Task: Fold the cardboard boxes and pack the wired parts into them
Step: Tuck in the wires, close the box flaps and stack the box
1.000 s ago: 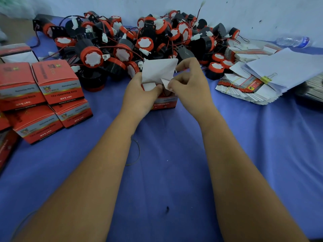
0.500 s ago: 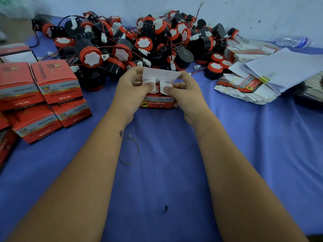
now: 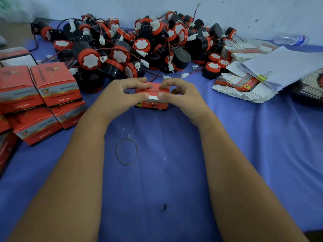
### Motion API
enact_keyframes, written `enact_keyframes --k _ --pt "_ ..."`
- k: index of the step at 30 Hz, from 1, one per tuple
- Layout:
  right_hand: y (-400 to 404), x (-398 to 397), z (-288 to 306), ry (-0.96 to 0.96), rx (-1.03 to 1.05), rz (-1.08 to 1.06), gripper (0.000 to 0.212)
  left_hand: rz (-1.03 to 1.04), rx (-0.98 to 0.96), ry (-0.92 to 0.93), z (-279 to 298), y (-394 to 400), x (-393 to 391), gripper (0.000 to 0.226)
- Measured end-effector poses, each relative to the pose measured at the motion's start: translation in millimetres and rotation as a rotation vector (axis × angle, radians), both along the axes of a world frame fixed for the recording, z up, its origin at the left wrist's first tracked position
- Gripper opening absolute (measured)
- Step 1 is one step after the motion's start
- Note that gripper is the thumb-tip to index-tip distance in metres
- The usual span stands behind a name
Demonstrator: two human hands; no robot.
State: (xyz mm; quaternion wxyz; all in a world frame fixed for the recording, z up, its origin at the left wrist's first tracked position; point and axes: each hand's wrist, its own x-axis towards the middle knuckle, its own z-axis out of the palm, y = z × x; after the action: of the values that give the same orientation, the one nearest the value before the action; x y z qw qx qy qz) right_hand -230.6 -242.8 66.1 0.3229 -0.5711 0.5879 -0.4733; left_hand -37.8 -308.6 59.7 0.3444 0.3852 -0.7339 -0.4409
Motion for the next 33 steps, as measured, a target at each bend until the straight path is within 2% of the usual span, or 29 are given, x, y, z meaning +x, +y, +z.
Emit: enact_keyframes --k 1,5,9,14,19,21,24,28,33 --pt "0.7 -1.8 -0.3 0.024 0.005 0.036 0.018 -0.023 -0.043 -0.029 -2.7 0.5 2.4 0.026" --pt "1.2 -5.2 -0.8 0.058 0.024 0.113 0.033 -0.053 -0.020 -0.023 -4.8 -3.0 9.9 0.041" --pt "-1.4 1.9 -7.2 0.204 -0.084 0.049 0.024 0.030 -0.255 -0.120 -9.6 0.2 2.8 0.053" --pt "-2.3 6.6 -10.7 0.294 -0.146 0.011 0.010 0.087 -0.230 -0.033 -8.2 2.4 -2.2 0.045" --pt "-4.2 5.8 -13.0 0.310 -0.168 0.014 0.007 -0.052 -0.108 -0.012 -3.5 -0.5 7.0 0.040" --pt "-5.3 5.4 -13.5 0.294 -0.158 0.012 0.010 -0.010 -0.130 0.023 -4.6 -1.7 6.0 0.026" --pt "-6.5 7.9 -12.2 0.266 -0.168 -0.026 0.009 0.090 -0.194 0.042 -5.7 -0.9 -0.9 0.018" --pt "-7.9 10.3 -10.6 0.240 -0.165 -0.055 0.006 0.120 -0.220 0.080 -6.2 2.5 -4.6 0.020" --pt "-6.2 10.0 -7.7 0.153 -0.189 -0.026 0.012 0.078 -0.127 0.152 -6.7 2.8 -4.0 0.028"
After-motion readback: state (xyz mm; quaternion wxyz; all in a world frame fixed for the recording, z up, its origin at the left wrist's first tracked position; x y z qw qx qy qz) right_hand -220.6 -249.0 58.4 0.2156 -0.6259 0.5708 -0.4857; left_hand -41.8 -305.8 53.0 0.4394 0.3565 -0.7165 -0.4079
